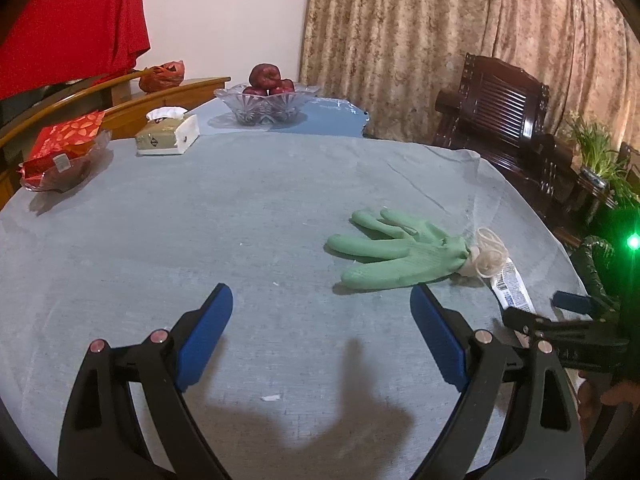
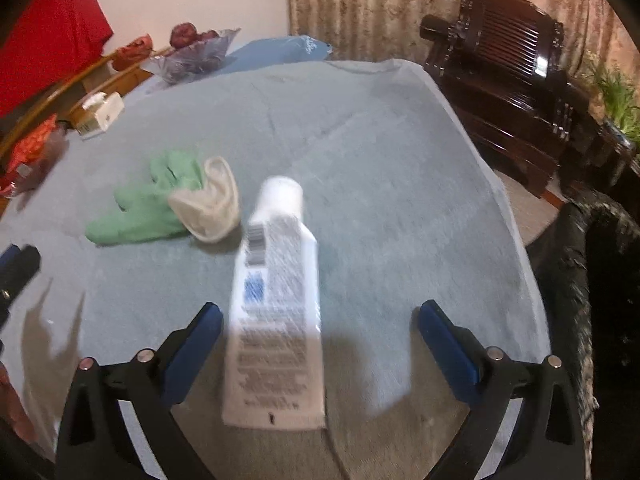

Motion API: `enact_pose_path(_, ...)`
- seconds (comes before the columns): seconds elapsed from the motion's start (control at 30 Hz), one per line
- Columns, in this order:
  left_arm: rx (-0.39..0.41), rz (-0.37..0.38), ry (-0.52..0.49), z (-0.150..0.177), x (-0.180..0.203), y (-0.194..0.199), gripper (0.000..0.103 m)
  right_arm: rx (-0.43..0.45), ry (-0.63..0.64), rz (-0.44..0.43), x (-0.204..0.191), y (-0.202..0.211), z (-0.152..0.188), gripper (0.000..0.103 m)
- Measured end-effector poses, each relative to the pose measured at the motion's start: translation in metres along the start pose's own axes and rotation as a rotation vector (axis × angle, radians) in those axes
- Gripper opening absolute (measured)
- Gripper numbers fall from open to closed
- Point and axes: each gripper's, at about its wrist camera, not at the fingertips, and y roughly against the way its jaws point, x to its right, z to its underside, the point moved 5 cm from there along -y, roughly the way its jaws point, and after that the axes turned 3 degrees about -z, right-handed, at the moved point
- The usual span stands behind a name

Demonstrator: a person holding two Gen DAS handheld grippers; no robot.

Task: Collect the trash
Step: 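Close the right tool on the white tube and lift it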

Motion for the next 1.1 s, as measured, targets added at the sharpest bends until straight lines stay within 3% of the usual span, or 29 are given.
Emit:
enact_pose_path(0.13,-0.005,-0.002,-0.003,0.000,0.000,-0.002,0.088,-0.002,0.024,-0.033,-0.008,-0.009,-0.011,0.089)
enact_pose_path(0.23,-0.007,-0.005,-0.002,0.001,0.000,-0.003,0.088,-0.011,0.050,-0.030,-0.012,-0.015,-0.015,0.076)
enact_pose_path(0.33,-0.009,-0.003,0.000,0.000,0.001,-0.004,0.088,-0.010,0.075,-0.050,-0.019,-0.014,-0.014,0.061)
enact_pose_path(0.4,-0.012,0.001,0.000,0.000,0.001,-0.004,0.088,-0.006,0.102,-0.071,-0.025,-0.013,-0.012,0.044)
enact_pose_path(0.6,-0.014,0.024,-0.008,-0.001,0.015,-0.008,0.088,-0.007,0.075,-0.106,-0.017,-0.007,-0.012,0.043)
enact_pose_path(0.8,-0.018,0.055,-0.025,-0.004,0.034,-0.015,0.088,0.012,0.031,-0.079,0.012,0.002,-0.017,0.041)
enact_pose_path(0.83,-0.018,0.063,-0.028,-0.005,0.039,-0.016,0.088,0.014,0.023,-0.073,0.018,0.003,-0.019,0.036)
enact_pose_path(0.87,-0.016,0.072,-0.033,-0.006,0.044,-0.017,0.088,0.015,0.020,-0.066,0.024,0.003,-0.020,0.016)
enact_pose_path(1.1,-0.014,0.128,-0.049,-0.014,0.078,-0.026,0.088,0.006,0.021,-0.063,0.038,-0.001,-0.022,0.016)
